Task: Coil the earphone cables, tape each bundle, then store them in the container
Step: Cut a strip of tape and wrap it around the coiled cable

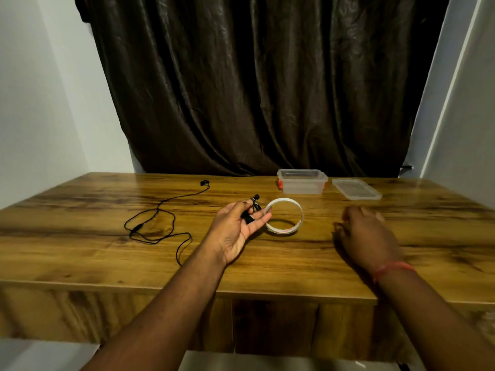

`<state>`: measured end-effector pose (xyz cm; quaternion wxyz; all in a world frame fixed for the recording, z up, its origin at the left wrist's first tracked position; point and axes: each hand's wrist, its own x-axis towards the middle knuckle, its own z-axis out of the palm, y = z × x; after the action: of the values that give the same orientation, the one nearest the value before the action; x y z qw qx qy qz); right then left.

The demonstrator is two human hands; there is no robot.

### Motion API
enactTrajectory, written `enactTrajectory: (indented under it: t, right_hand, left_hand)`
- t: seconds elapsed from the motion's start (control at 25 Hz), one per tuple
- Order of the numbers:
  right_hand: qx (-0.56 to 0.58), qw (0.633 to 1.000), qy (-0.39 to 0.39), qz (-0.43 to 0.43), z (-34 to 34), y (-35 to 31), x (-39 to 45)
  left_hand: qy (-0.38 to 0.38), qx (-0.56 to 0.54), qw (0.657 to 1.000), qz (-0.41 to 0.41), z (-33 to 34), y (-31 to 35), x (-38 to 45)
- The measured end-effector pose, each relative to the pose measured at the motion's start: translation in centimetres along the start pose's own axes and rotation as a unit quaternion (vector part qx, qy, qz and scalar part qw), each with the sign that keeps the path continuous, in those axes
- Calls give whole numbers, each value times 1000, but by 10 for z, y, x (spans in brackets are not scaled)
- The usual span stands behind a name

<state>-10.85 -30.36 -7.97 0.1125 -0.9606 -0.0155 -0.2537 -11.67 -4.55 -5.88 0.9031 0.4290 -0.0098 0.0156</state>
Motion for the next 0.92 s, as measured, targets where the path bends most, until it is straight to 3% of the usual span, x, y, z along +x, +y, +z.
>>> enactTrajectory:
  t: [0.12, 0.44, 0.92]
  right_hand:
    - [-56, 998, -26, 13, -2, 11, -12]
    - [-66, 997, -31, 6, -4, 13, -23]
    - [41, 992, -120, -17, -14, -10, -24]
  left_hand:
    - [2, -6, 1000, 1, -1, 0, 1]
    - [5, -20, 1000, 11, -9, -2, 10]
    - [13, -22, 1000, 12, -9, -1, 8]
